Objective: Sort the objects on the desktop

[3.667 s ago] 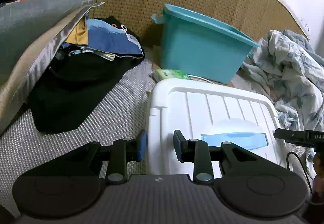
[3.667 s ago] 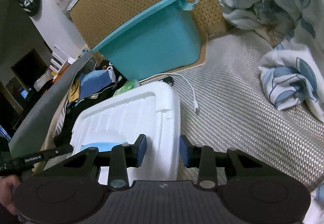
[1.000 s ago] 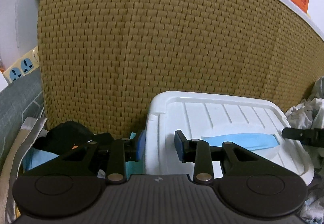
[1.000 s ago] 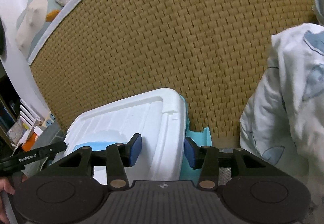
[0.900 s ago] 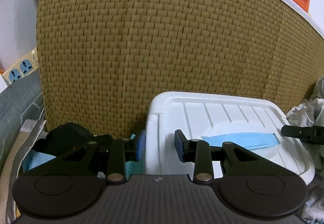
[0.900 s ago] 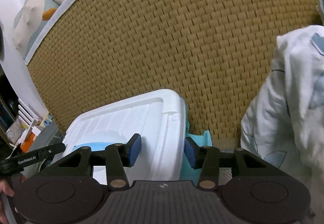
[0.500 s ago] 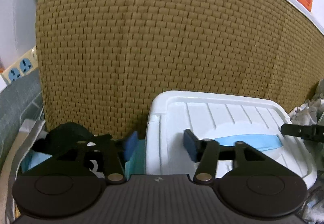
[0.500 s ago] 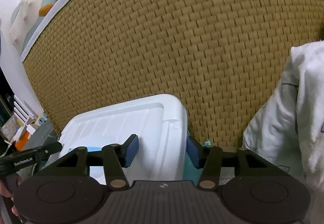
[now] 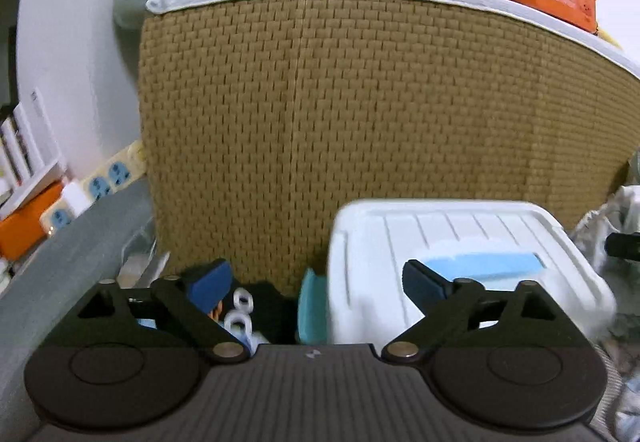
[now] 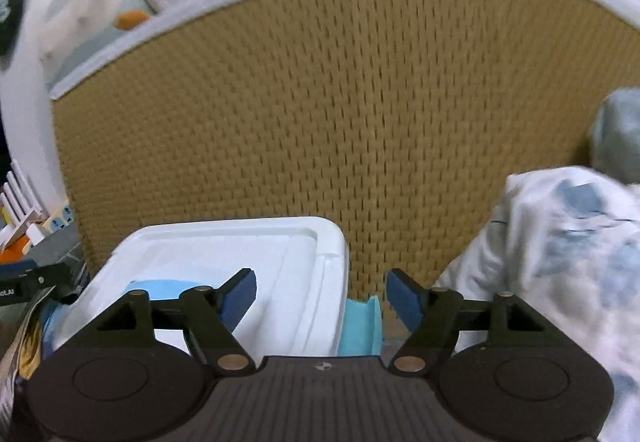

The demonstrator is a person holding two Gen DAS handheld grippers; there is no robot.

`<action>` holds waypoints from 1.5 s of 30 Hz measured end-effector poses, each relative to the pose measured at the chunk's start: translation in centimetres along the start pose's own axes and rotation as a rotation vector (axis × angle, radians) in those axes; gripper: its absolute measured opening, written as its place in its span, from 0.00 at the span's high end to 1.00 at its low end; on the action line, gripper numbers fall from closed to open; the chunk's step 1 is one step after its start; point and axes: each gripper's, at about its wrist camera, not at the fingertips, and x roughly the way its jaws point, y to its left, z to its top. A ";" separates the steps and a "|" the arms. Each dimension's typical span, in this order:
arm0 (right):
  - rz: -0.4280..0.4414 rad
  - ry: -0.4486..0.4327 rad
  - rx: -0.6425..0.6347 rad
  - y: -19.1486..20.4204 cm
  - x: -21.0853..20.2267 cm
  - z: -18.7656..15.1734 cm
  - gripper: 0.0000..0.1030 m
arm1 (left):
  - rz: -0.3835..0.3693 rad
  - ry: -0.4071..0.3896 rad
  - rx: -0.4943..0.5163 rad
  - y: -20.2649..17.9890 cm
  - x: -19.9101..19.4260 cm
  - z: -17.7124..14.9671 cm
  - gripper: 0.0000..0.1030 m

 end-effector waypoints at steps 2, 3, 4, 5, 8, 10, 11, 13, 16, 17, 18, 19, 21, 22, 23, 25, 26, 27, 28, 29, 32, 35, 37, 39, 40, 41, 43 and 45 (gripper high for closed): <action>0.009 -0.026 -0.002 0.8 -2.6 -0.6 0.27 | -0.003 0.007 -0.019 -0.5 -1.8 -0.7 0.00; 0.006 -0.042 -0.006 1.3 -4.1 -0.9 0.27 | -0.006 0.002 -0.022 -0.9 -2.9 -1.1 0.00; -0.003 -0.062 -0.011 1.9 -5.6 -1.2 0.26 | -0.009 -0.002 -0.020 -1.3 -3.9 -1.5 0.00; -0.009 -0.082 -0.017 2.4 -7.1 -1.5 0.26 | -0.011 -0.006 -0.019 -1.6 -5.0 -2.0 0.00; -0.014 -0.134 -0.031 3.8 -11.8 -2.5 0.25 | -0.032 0.011 0.008 -2.6 -7.8 -3.0 0.00; -0.014 -0.145 -0.040 4.5 -14.1 -3.2 0.22 | -0.040 0.026 -0.002 -2.8 -9.7 -3.6 0.00; -0.024 -0.141 -0.053 4.8 -14.8 -3.5 0.22 | -0.038 0.023 -0.010 -2.9 -10.7 -3.9 0.00; -0.056 -0.136 -0.081 5.5 -16.2 -4.2 0.22 | -0.027 0.023 -0.009 -3.2 -12.4 -4.6 0.00; -0.072 -0.120 -0.082 6.1 -17.7 -5.4 0.22 | -0.017 0.021 0.006 -3.6 -14.8 -5.8 0.00; -0.077 -0.114 -0.077 6.3 -18.4 -5.9 0.22 | -0.017 0.019 0.015 -3.7 -15.6 -6.1 0.00; -0.082 -0.106 -0.075 6.6 -18.9 -6.4 0.22 | -0.017 0.018 0.020 -3.7 -16.3 -6.5 0.00; -0.089 -0.093 -0.078 6.8 -19.4 -6.8 0.22 | -0.017 0.022 0.024 -3.6 -16.9 -6.8 0.00; -0.098 -0.064 -0.073 7.3 -20.5 -7.7 0.22 | -0.023 0.031 0.030 -3.6 -18.1 -7.3 0.00; -0.099 -0.054 -0.070 7.5 -21.2 -8.2 0.22 | -0.023 0.033 0.031 -3.6 -18.6 -7.5 0.00; -0.100 -0.044 -0.068 7.8 -22.0 -8.6 0.22 | -0.024 0.035 0.034 -3.7 -19.3 -7.9 0.00; -0.107 -0.036 -0.063 8.3 -23.8 -9.6 0.22 | -0.025 0.033 0.039 -3.9 -20.7 -8.6 0.00; -0.106 -0.035 -0.056 8.4 -24.6 -9.9 0.22 | -0.024 0.032 0.036 -4.0 -21.3 -8.9 0.00; -0.106 -0.028 -0.052 8.6 -25.2 -10.2 0.22 | -0.026 0.031 0.035 -4.1 -21.9 -9.3 0.00; -0.109 -0.022 -0.049 8.8 -25.7 -10.5 0.22 | -0.028 0.030 0.034 -4.3 -22.4 -9.7 0.00; -0.115 -0.018 -0.044 8.9 -26.2 -10.8 0.22 | -0.031 0.031 0.032 -4.5 -22.9 -10.1 0.00; -0.128 -0.010 -0.056 9.6 -27.3 -12.0 0.22 | -0.034 0.034 0.028 -5.1 -24.1 -11.5 0.00; -0.140 0.018 -0.056 9.8 -27.2 -13.7 0.22 | -0.032 0.055 0.037 -5.7 -24.4 -13.1 0.00; -0.143 0.050 -0.065 9.8 -26.8 -14.8 0.22 | -0.036 0.077 0.039 -6.0 -24.2 -14.1 0.00; -0.146 0.061 -0.070 9.8 -26.5 -15.8 0.22 | -0.036 0.095 0.037 -6.1 -23.9 -14.9 0.00; -0.147 0.069 -0.066 9.6 -26.3 -16.2 0.22 | -0.035 0.101 0.035 -6.1 -23.7 -15.2 0.00; -0.148 0.075 -0.062 9.5 -26.0 -16.5 0.22 | -0.035 0.108 0.032 -6.1 -23.5 -15.4 0.00; -0.154 0.076 -0.061 9.3 -25.5 -17.2 0.22 | -0.034 0.117 0.029 -6.2 -23.1 -16.0 0.00; -0.163 0.069 -0.072 9.1 -24.9 -17.9 0.22 | -0.028 0.111 0.037 -6.3 -22.9 -16.8 0.00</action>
